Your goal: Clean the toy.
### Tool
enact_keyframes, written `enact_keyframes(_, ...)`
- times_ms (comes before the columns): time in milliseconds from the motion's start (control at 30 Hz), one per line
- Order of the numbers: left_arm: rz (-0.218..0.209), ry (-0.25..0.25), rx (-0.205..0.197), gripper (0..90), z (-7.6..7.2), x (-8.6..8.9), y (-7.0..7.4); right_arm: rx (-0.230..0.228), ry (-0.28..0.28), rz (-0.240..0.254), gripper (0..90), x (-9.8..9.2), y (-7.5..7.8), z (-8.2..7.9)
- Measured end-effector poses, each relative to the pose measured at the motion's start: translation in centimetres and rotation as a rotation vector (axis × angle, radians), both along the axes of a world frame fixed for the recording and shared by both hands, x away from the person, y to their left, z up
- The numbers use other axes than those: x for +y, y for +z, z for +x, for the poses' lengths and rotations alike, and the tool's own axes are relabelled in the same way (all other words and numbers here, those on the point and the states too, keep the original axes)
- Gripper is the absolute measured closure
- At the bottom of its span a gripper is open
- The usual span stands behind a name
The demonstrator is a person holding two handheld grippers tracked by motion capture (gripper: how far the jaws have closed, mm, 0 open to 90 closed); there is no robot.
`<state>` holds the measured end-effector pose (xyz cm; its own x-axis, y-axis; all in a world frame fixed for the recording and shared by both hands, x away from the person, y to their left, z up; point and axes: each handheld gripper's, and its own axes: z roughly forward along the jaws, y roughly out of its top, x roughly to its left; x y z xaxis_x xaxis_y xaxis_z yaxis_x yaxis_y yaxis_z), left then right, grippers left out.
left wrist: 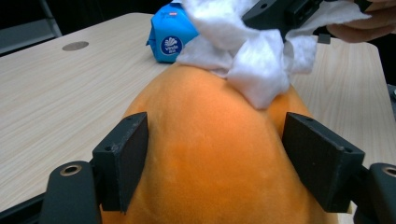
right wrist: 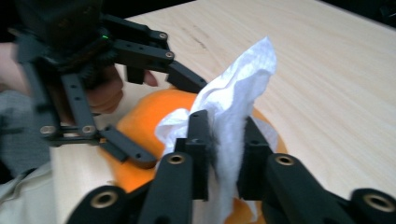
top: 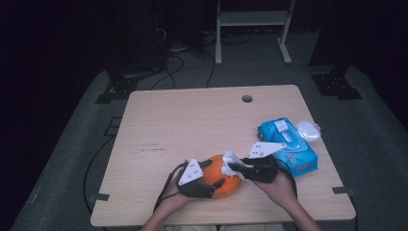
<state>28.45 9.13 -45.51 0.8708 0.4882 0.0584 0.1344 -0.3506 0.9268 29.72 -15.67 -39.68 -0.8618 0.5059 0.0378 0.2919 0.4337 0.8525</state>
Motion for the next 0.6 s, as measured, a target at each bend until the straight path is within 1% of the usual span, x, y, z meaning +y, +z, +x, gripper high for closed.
enact_keyframes(67, 0.008, -0.008, -0.006, 24.2, -0.1, -0.1, 0.0, 0.004, 0.002, 0.014, 68.3, 0.2, -0.3, 0.0)
enact_keyframes(133, 0.017, -0.015, -0.014, 24.2, -0.2, -0.2, 0.0, 0.004, 0.021, 0.028, 64.2, 0.3, -0.5, -0.1)
enact_keyframes(200, 0.027, -0.018, -0.017, 24.1, -0.3, -0.3, 0.0, -0.005, 0.033, 0.022, 61.1, 0.5, -0.9, -0.4)
enact_keyframes(333, 0.043, -0.025, -0.021, 23.7, -0.3, -0.4, 0.0, -0.056, 0.038, -0.003, 57.9, 1.1, -1.3, -1.0)
enact_keyframes(400, 0.050, -0.025, -0.021, 23.6, -0.3, -0.4, 0.0, -0.082, 0.038, -0.021, 57.8, 1.5, -1.6, -1.2)
enact_keyframes(467, 0.048, -0.022, -0.015, 23.4, -0.3, -0.5, -0.1, -0.112, 0.027, -0.033, 60.5, 1.8, -2.0, -1.4)
enact_keyframes(500, 0.047, -0.022, -0.012, 23.1, -0.4, -0.5, -0.1, -0.124, 0.022, -0.041, 64.9, 1.9, -2.1, -1.5)
enact_keyframes(533, 0.052, -0.020, -0.012, 22.9, -0.4, -0.5, 0.0, -0.133, 0.016, -0.055, 71.9, 2.0, -2.3, -1.6)
enact_keyframes(567, 0.060, -0.017, -0.014, 21.6, -0.4, -0.4, 0.2, -0.135, 0.022, -0.062, 75.7, 2.2, -2.4, -1.8)
enact_keyframes(600, 0.068, -0.016, -0.017, 19.8, -0.4, -0.4, 0.3, -0.138, 0.018, -0.071, 77.3, 2.4, -2.5, -2.0)
